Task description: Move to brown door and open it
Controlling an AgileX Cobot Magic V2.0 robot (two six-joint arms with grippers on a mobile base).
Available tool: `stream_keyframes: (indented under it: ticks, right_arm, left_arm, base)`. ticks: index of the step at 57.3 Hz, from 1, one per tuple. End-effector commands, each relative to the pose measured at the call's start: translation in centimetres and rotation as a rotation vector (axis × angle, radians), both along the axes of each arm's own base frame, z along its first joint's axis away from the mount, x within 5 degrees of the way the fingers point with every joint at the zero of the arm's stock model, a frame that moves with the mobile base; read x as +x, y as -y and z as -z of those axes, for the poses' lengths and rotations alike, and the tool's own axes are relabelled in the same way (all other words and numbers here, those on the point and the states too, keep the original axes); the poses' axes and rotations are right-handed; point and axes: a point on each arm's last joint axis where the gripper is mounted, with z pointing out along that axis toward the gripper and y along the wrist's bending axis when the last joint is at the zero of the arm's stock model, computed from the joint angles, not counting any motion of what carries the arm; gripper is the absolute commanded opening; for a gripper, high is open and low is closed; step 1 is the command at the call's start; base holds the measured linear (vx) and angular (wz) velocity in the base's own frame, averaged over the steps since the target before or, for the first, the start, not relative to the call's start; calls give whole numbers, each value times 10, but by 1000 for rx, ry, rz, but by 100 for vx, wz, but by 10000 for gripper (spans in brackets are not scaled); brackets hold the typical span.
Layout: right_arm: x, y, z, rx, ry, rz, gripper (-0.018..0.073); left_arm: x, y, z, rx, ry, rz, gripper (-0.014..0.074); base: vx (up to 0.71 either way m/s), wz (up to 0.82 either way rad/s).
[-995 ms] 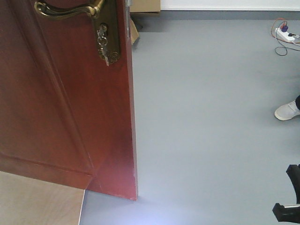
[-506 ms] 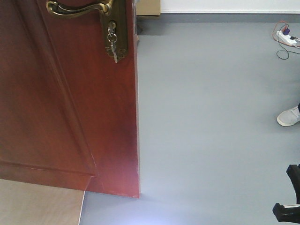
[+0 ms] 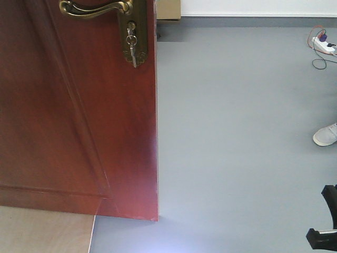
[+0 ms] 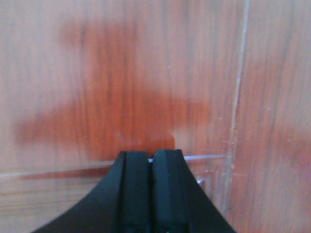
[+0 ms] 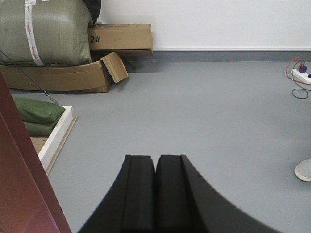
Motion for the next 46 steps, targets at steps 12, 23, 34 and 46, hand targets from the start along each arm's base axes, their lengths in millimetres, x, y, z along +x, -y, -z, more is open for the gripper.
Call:
stream_keyframes:
  ticks: [12, 23, 34, 46]
  right_arm:
    - [2, 0, -6, -6, 78, 4, 0]
    - [2, 0, -6, -6, 78, 4, 0]
    - [2, 0, -6, -6, 78, 4, 0]
    - [2, 0, -6, -6, 78, 4, 0]
  left_arm:
    - [-13, 1, -22, -52, 64, 21, 36]
    - [-13, 1, -22, -52, 64, 21, 36]
    - [-13, 1, -22, -52, 64, 21, 36]
    - [-13, 1, -22, -52, 64, 21, 36]
  base:
    - [2, 1]
    - [1, 0]
    - [1, 1]
    - [0, 0]
